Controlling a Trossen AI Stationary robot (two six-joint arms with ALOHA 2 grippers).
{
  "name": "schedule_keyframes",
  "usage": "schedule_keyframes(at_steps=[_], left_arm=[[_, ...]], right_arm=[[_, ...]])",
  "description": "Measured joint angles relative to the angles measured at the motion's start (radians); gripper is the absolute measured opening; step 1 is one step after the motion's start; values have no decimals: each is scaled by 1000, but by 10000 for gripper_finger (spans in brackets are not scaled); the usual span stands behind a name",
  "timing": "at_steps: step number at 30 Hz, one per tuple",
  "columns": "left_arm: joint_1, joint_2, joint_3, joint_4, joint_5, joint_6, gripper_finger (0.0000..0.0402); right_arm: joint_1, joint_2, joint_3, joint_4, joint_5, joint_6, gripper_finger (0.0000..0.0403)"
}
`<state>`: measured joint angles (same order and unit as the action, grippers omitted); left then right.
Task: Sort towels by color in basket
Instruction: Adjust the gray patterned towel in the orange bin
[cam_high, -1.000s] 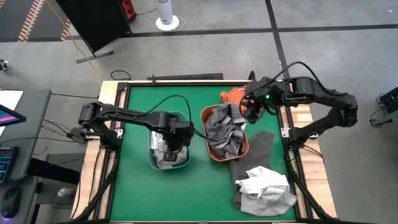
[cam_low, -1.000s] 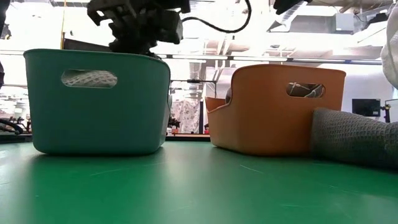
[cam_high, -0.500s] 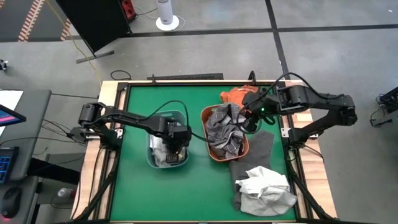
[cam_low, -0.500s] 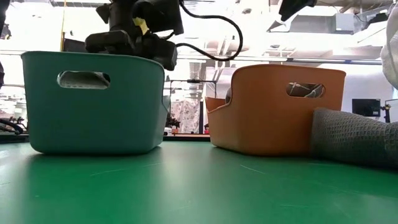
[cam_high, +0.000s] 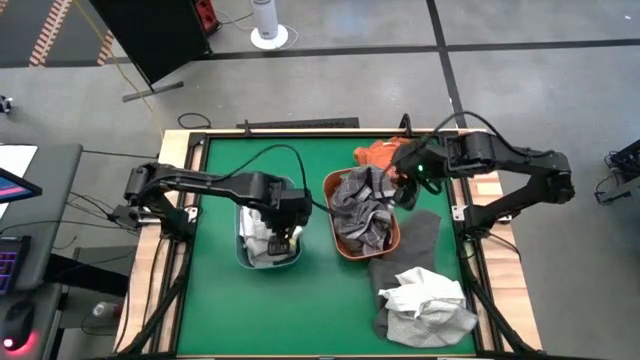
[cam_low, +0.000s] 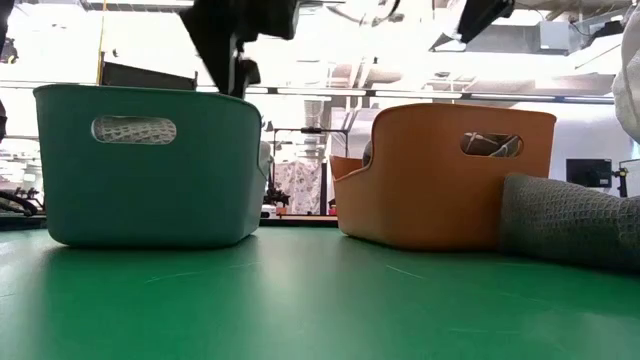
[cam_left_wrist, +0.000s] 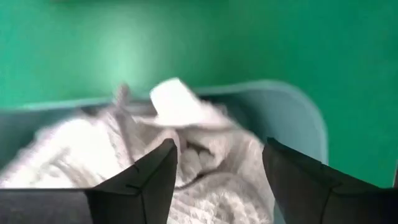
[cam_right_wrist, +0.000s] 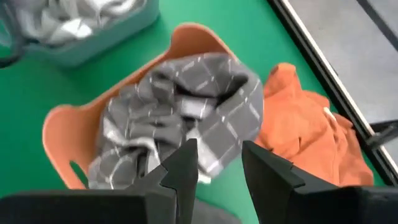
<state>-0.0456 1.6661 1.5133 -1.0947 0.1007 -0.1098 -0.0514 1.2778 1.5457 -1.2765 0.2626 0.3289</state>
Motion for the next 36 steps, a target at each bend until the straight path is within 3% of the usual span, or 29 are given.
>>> schedule_keyframes(at_steps=[4, 9, 15, 19, 29, 36], left_arm=[[-1, -36, 4, 15, -50, -11, 225], [-31, -111, 4, 22, -199, -41, 224], [-72, -235, -38, 28, -313, -97, 224], [-78, -312, -55, 30, -342, -171, 224], [-79, -427, -64, 25, -396, -285, 224], [-79, -432, -64, -39, -452, -272, 224]], right_arm=[[-53, -1, -82, 138, -40, -47, 155], [-167, 6, -268, 274, -56, -22, 155], [-225, 5, -343, 403, -217, -9, 157], [-229, 0, -343, 390, -216, -44, 179], [-266, 11, -343, 395, -166, -120, 288], [-266, 96, -343, 423, -85, -212, 310]])
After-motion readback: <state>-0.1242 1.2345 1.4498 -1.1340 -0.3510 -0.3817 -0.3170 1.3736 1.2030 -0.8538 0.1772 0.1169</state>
